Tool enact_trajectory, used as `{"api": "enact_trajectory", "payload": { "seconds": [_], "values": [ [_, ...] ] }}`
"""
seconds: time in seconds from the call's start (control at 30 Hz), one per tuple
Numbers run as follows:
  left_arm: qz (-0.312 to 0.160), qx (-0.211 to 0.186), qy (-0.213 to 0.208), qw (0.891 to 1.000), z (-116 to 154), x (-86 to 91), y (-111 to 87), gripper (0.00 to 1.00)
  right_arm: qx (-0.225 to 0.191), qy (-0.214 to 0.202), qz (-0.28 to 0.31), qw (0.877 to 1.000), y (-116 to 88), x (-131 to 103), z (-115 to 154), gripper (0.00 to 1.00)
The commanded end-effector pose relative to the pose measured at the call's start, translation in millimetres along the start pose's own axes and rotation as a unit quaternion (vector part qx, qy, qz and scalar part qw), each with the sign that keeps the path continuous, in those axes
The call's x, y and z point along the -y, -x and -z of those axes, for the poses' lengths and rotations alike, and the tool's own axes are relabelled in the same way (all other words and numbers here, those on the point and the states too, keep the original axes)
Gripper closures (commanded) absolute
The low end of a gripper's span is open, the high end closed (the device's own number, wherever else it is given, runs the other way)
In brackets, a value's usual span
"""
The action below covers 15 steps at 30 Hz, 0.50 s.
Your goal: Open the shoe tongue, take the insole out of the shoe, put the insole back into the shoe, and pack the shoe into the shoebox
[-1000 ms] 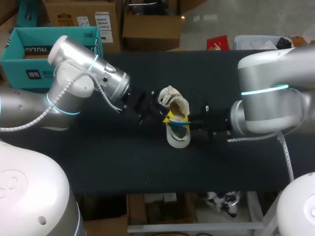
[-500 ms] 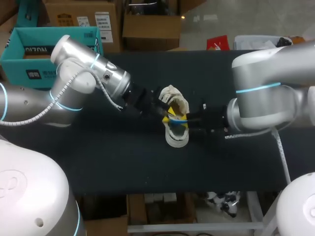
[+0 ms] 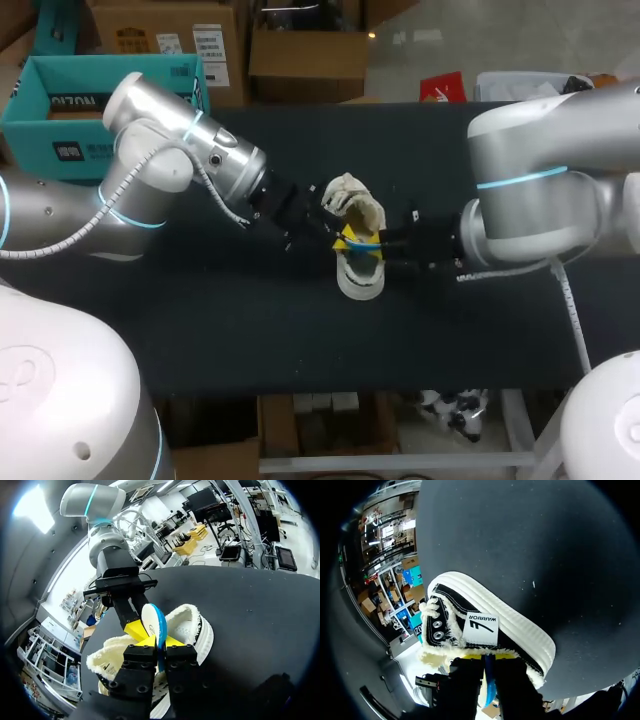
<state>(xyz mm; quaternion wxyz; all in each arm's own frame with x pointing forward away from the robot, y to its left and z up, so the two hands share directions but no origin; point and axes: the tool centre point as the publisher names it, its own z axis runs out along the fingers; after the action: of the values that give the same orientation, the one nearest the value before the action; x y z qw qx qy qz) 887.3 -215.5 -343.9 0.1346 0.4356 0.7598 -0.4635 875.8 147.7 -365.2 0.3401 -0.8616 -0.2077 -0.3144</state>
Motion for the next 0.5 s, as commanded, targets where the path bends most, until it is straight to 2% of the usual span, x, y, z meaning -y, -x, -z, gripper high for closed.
{"api": "enact_trajectory", "payload": {
  "seconds": [0.03,0.1,0.3,0.5],
  "values": [
    [0.003,0.002,0.004,1.000,-4.0,0.8,0.0,1.00,-0.001,0.006,0.002,1.000,1.9,8.1,12.9,0.55],
    [0.003,0.002,0.005,1.000,-4.1,0.8,-0.6,1.00,-0.001,0.009,0.002,1.000,2.8,13.4,16.7,0.54],
    [0.003,0.004,0.007,1.000,-4.1,1.1,-1.4,1.00,0.011,0.021,0.008,1.000,0.1,31.4,24.2,0.65],
    [0.004,0.006,0.006,1.000,-4.8,0.8,-1.9,1.00,0.019,0.016,0.009,1.000,-2.0,30.0,18.0,0.95]
  ]
}}
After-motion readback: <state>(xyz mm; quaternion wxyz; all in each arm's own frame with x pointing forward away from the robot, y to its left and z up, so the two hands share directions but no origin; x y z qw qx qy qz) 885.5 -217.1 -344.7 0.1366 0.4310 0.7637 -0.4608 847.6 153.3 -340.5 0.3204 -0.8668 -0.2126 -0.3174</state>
